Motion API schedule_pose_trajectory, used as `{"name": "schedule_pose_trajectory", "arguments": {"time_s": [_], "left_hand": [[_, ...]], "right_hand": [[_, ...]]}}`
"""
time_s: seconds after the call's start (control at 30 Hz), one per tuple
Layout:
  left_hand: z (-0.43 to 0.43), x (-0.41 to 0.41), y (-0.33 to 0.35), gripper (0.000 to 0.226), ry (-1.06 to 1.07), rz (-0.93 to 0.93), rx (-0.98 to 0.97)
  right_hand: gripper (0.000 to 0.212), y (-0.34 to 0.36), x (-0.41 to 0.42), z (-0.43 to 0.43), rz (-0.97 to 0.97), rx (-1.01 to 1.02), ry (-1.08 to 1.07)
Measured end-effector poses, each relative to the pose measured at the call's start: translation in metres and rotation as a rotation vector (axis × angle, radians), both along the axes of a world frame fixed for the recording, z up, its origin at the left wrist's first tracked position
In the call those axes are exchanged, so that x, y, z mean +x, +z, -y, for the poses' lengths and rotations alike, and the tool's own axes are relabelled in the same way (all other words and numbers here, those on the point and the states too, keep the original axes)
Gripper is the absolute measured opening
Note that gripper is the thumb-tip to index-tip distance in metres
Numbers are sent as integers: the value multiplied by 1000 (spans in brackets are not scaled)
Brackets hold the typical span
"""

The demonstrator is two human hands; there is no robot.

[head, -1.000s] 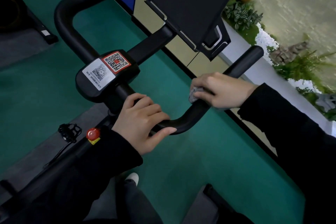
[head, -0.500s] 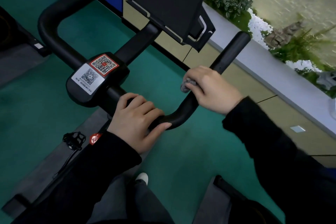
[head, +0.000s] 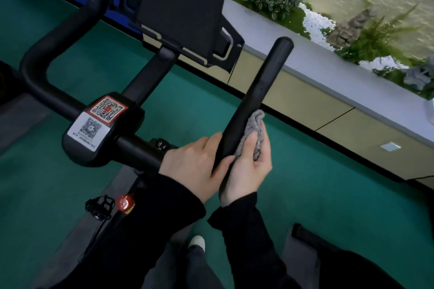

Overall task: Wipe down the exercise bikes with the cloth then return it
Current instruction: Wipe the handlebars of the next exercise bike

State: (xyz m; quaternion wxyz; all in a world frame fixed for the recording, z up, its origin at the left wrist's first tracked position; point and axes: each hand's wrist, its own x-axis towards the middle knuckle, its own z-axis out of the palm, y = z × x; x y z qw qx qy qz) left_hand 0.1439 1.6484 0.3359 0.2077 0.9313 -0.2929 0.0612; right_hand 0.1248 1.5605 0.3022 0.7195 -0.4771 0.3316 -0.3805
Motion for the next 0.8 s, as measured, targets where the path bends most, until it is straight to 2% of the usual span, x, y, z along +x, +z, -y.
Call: {"name": "schedule_pose_trajectory", "arguments": {"time_s": [0.1, 0.33, 0.5, 0.8], "left_hand": [[3, 1, -5, 54, -4, 38, -11], [4, 2, -12, 52, -29, 88, -47], [4, 3, -13, 51, -29, 98, -55], [3, 2, -16, 52, -45, 108, -32]], "right_hand": [[29, 7, 16, 14, 33, 172, -28], [25, 2, 7, 12, 31, 286, 52], [23, 8, 18, 29, 105, 547, 164], [27, 6, 11, 26, 112, 641, 262]]}}
